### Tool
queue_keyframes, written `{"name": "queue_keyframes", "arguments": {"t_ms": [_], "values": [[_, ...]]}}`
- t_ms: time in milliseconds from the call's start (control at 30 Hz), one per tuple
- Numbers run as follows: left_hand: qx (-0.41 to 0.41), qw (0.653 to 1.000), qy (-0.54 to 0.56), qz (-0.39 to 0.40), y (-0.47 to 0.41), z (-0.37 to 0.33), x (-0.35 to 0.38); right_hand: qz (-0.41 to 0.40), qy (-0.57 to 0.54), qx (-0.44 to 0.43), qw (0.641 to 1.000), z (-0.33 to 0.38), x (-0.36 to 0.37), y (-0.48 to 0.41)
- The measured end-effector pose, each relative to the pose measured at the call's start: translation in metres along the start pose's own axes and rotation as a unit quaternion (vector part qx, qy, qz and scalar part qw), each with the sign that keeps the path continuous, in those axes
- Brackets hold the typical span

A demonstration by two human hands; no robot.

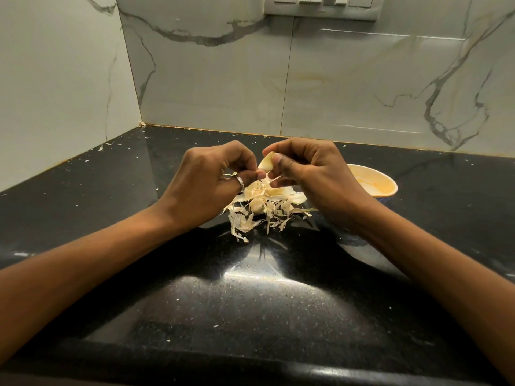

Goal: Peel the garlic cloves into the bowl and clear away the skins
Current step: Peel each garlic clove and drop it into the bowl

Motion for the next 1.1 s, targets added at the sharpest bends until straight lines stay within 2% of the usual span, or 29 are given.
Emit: {"name": "queue_keyframes", "arguments": {"t_ms": [467,767,1100], "values": [[0.062,0.996,-0.036,0.054,0.0,-0.009,0.006,-0.018,0.075,-0.013,0.997,0.001,-0.002,0.0],[0.082,0.987,-0.085,0.112,0.003,-0.011,0.016,-0.009,0.05,0.003,0.999,-0.003,0.002,-0.001],[0.07,0.987,-0.106,0.097,0.002,-0.008,0.013,-0.002,-0.02,0.043,0.999,-0.008,0.003,-0.002]]}}
Point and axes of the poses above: each hand's wrist, its own y-axis away from the middle knuckle, its own x-axis out of the palm, z = x × y, the point moved 8 cm from there along -y, towards the middle knuckle, and after that the axes turned 11 degrees about x, right-handed, at the moved point
